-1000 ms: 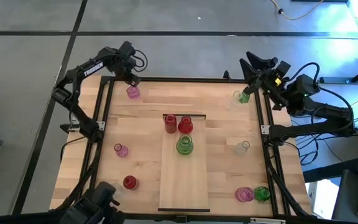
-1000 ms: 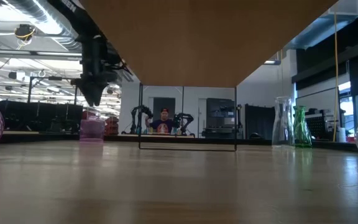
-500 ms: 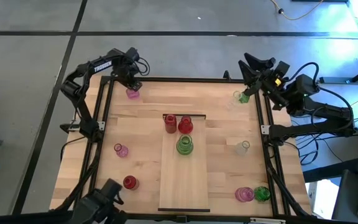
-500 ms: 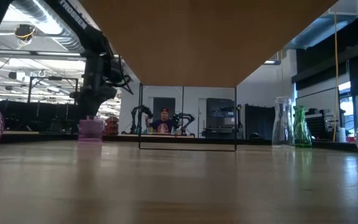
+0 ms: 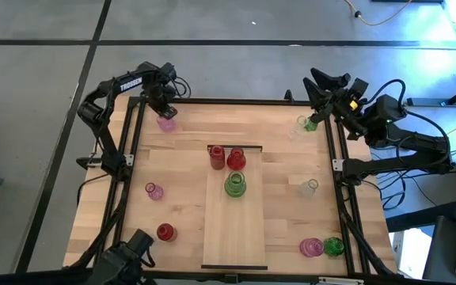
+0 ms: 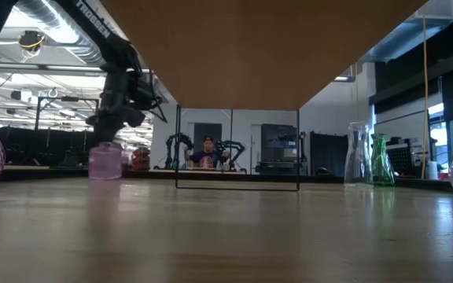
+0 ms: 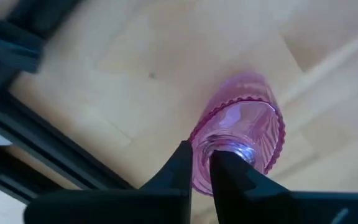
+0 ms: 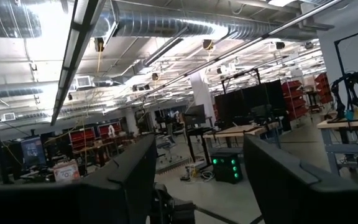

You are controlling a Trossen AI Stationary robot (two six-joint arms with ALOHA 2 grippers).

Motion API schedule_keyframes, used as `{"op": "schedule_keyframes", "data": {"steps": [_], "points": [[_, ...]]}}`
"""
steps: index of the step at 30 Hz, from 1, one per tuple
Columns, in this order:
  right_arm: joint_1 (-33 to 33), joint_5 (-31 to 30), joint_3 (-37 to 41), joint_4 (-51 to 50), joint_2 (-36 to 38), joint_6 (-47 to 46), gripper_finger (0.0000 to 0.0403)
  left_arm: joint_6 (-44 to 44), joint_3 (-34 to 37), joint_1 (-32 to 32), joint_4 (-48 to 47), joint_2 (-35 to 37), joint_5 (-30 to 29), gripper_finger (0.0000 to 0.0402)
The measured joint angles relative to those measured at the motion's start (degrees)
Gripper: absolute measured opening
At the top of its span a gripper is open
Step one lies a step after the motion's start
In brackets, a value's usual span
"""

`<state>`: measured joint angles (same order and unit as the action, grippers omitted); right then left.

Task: Sort vases onto shelf
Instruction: Put the top left pink vase on the shelf

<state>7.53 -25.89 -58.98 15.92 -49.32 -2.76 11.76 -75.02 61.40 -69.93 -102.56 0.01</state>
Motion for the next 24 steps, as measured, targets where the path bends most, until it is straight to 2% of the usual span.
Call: {"op": "schedule_keyframes", "data": {"steps": [2,7,13,16,20,24], "points": [[0.00,0.00,0.00,-0.81,0.00,0.01,0.0223,1.05,0.28,-0.13,-1.85,1.40,0.23,0.0024],[0.00,0.01,0.00,-3.04,0.00,0.05,0.0223,1.75,0.10,-0.71,-3.26,10.48,2.04,0.0024],[0.00,-0.33,0.00,-4.29,-0.52,0.07,0.0223,-0.53,0.09,-4.14,-6.92,25.41,11.25,0.0024],[0.00,-3.94,0.01,-4.15,-1.14,-0.38,0.0223,-5.09,0.04,-9.04,-9.00,32.96,14.51,0.0024],[0.00,-9.78,0.00,-4.72,-1.62,-1.07,0.0223,-13.76,0.04,-18.56,-10.27,40.41,16.87,0.0024],[0.02,-11.08,0.00,-5.85,-2.33,-1.48,0.0223,-24.25,0.04,-29.64,-10.24,45.80,17.18,0.0024]]}}
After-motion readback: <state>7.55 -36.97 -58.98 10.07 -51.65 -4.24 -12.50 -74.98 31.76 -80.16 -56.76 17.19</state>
